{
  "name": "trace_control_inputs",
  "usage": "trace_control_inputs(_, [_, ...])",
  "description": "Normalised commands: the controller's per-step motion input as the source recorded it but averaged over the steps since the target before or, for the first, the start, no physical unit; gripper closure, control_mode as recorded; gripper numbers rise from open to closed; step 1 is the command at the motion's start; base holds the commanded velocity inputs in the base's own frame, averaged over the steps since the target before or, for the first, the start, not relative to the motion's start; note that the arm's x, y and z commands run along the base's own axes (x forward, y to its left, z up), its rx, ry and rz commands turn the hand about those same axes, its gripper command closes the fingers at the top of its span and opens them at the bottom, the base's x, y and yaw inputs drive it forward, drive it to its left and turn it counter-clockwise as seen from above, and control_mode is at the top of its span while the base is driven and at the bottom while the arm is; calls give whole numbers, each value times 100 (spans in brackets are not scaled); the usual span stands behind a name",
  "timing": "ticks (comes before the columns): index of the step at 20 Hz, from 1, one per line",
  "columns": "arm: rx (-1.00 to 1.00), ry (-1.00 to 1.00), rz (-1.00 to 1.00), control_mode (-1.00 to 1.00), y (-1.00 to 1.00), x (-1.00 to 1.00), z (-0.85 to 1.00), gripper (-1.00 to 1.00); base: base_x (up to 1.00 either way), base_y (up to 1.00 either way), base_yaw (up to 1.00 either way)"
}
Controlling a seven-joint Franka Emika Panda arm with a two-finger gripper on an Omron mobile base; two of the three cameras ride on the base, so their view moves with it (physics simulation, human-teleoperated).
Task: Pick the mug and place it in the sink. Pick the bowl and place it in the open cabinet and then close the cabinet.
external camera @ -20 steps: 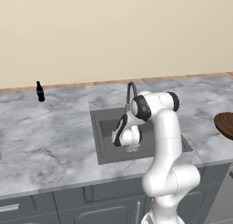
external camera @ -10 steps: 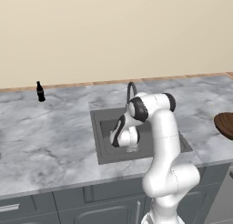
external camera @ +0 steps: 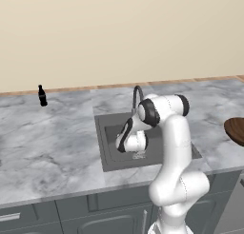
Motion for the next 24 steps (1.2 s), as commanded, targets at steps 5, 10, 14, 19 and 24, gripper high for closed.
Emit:
trace_control_inputs(5, [0,-25,-3,-100,-10,-55,58,-100,0,0,0])
trace_control_inputs(10, [0,-30,0,-100,-1,-59,66,-100,0,0,0])
trace_control_inputs(14, [0,-16,0,-100,-13,-33,94,-100,0,0,0])
trace_control_inputs(19, [0,-1,1,-100,-9,-22,100,-100,0,0,0])
trace_control_inputs(24, [-2,1,0,-100,0,-15,100,-100,0,0,0])
